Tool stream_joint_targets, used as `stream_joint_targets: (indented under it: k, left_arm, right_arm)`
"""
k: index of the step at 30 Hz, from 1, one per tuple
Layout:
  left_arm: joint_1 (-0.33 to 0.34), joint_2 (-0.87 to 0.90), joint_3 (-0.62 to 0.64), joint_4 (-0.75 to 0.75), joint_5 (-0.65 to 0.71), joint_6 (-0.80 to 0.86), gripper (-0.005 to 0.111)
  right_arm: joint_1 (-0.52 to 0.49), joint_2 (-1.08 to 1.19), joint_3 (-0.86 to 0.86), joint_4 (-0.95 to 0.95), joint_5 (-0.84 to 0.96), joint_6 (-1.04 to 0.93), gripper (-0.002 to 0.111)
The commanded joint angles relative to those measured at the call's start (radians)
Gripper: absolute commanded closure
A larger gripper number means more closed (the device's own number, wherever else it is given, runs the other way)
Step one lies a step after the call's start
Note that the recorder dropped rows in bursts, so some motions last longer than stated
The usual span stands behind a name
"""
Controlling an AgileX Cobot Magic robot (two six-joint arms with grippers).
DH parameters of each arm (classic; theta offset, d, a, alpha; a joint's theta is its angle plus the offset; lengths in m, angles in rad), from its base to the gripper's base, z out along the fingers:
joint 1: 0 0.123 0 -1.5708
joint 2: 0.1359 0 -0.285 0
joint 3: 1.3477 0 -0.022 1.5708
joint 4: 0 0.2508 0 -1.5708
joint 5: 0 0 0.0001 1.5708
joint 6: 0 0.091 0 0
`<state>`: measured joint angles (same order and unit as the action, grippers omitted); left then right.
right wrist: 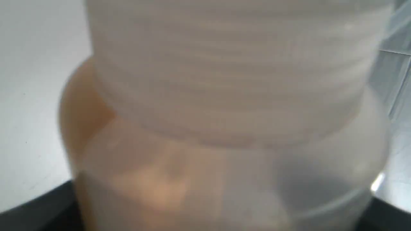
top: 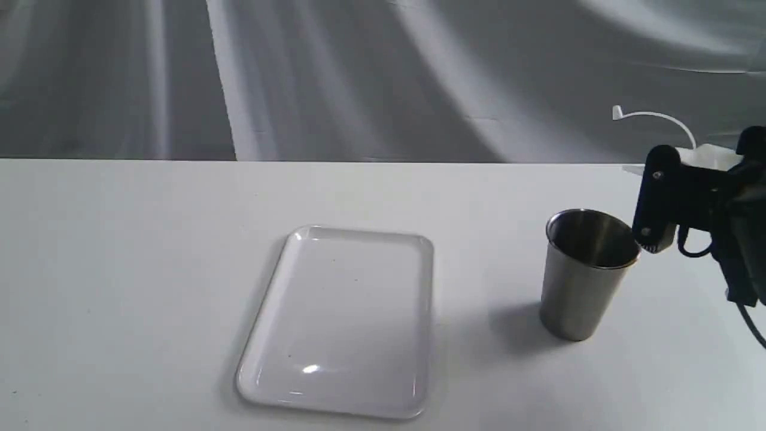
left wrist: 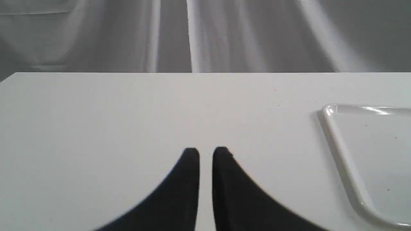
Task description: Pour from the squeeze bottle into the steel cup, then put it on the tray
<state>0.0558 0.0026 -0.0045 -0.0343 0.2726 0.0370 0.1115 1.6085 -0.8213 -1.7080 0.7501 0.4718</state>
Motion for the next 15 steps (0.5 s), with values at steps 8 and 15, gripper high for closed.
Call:
stream_joint_targets:
  k: [8,15]
  left_arm:
    - [-0.002,-0.003,0.004,0.000,-0.007,-0.004,0.098]
    - [-0.002,-0.003,0.004,0.000,-0.007,-0.004,0.098]
  right_arm:
    - [-0.009,0.004,-0.042,-0.036,0.045,-0.099,0.108]
    - [-0.009,0.004,-0.061,-0.036,0.037,-0.185,0.108]
